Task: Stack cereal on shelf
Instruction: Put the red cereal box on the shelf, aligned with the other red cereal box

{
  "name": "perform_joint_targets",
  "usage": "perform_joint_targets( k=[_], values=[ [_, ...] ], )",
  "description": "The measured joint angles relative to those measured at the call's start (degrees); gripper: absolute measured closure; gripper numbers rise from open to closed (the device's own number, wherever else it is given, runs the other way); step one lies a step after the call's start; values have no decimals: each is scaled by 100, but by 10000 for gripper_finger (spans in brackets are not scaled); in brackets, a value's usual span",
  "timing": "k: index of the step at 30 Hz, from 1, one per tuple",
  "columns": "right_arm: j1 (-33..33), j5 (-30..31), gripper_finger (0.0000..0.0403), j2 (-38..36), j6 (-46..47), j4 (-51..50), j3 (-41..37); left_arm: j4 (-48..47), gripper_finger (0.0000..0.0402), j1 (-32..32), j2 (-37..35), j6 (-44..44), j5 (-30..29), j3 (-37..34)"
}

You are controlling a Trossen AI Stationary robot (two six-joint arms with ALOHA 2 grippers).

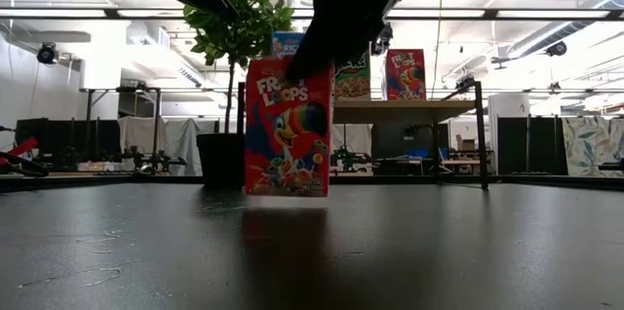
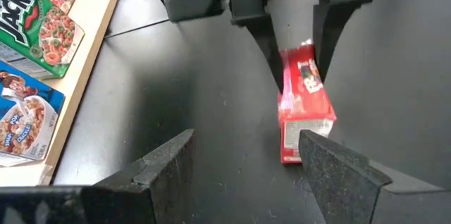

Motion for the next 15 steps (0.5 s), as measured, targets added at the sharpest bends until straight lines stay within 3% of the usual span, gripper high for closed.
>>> perform_joint_targets(
  k=[5, 15],
  values=[
    [0, -155, 283, -272, -95, -220, 4, -1, 167, 0, 0, 4, -1, -2],
    [-162, -118, 276, -1810, -263, -2609, 411, 83, 167, 0, 2, 4, -2, -2]
  ],
)
